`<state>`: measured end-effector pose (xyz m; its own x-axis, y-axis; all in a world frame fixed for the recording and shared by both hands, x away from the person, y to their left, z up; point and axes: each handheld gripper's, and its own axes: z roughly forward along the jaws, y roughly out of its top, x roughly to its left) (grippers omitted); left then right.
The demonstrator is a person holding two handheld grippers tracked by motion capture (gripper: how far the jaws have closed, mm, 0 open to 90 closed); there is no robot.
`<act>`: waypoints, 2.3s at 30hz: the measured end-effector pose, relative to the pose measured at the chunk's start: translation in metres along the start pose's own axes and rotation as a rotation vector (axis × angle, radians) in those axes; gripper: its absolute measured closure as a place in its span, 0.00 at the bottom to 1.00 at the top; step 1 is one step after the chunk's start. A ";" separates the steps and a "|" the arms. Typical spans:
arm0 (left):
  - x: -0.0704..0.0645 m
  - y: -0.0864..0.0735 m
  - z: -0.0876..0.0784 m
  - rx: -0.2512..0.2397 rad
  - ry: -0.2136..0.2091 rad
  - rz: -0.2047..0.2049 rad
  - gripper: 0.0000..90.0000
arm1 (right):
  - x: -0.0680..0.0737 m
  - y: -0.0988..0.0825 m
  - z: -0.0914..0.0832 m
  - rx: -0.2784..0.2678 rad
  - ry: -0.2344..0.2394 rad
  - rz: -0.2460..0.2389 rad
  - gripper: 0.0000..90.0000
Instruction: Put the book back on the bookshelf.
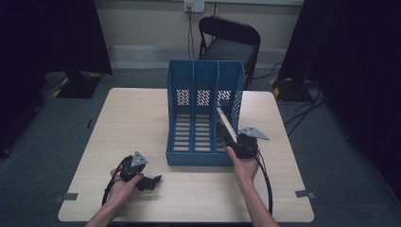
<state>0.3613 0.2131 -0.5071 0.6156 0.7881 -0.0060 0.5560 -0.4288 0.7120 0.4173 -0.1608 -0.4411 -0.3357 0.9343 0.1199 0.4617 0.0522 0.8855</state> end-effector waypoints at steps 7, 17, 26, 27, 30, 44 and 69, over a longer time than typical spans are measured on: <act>0.000 0.000 0.000 0.000 0.000 0.000 0.00 | 0.000 0.000 0.003 0.020 -0.035 -0.028 0.82; 0.000 0.000 0.000 -0.001 -0.001 0.000 0.00 | 0.011 -0.001 0.004 0.004 -0.126 -0.067 0.85; 0.000 0.000 0.000 0.000 -0.001 0.000 0.00 | 0.017 -0.002 0.003 -0.031 -0.184 -0.056 0.85; 0.000 0.000 0.000 0.000 -0.002 0.001 0.00 | 0.016 -0.002 0.003 -0.032 -0.193 -0.055 0.85; 0.000 0.000 0.000 0.000 -0.002 0.002 0.00 | 0.014 -0.001 0.002 -0.040 -0.201 -0.042 0.85; 0.000 0.002 0.001 0.001 -0.004 0.006 0.00 | 0.017 0.000 0.001 -0.077 -0.282 -0.002 0.85; 0.000 0.002 0.002 0.001 -0.004 0.006 0.00 | 0.015 0.005 0.009 -0.055 -0.312 0.036 0.78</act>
<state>0.3632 0.2118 -0.5070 0.6210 0.7838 -0.0046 0.5527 -0.4338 0.7115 0.4216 -0.1432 -0.4390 -0.0482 0.9987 0.0154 0.4211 0.0063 0.9070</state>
